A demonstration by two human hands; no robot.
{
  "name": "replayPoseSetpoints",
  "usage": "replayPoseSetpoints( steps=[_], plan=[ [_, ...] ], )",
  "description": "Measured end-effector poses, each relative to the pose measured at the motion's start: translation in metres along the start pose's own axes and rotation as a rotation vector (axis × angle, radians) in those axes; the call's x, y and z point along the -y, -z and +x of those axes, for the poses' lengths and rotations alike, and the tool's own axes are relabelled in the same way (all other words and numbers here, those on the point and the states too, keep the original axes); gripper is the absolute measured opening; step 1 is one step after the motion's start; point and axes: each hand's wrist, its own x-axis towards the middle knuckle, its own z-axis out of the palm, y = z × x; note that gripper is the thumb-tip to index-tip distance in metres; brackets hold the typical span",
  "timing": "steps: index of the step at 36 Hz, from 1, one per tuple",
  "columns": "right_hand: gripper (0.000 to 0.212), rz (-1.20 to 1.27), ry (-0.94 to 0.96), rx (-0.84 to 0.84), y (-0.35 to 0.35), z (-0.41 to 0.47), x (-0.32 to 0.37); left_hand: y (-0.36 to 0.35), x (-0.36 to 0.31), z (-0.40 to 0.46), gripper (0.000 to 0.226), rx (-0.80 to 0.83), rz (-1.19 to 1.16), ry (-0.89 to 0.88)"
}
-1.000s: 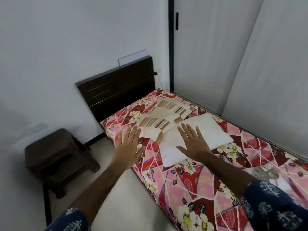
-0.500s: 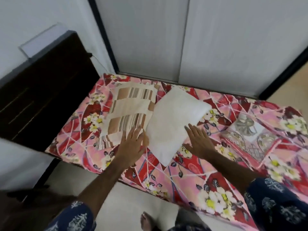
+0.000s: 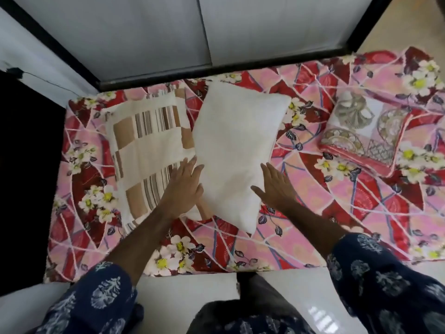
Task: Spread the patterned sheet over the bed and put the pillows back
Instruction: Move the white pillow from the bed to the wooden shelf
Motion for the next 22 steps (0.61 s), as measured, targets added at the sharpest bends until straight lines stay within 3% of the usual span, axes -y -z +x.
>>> replayPoseSetpoints(
  steps=[11, 15, 18, 20, 22],
  plan=[
    [0.094, 0.390, -0.340, -0.075, -0.068, 0.056, 0.003, -0.029, 0.038, 0.115, 0.063, 0.155, -0.036, -0.115],
    [0.099, 0.701, -0.528, -0.139, -0.080, 0.075, 0.006, -0.044, 0.057, 0.153, 0.062, 0.174, -0.072, -0.101],
    [0.107, 1.076, -0.676, -0.175, -0.086, 0.090, 0.011, -0.060, 0.073, 0.169, 0.066, 0.249, -0.142, -0.065],
    [0.099, 1.244, -0.722, -0.245, -0.090, 0.097, 0.016, -0.074, 0.081, 0.170, 0.073, 0.262, -0.122, -0.103],
    [0.078, 1.264, -0.733, -0.299, -0.088, 0.100, 0.023, -0.085, 0.087, 0.168, 0.077, 0.243, -0.062, -0.152]
  ],
)
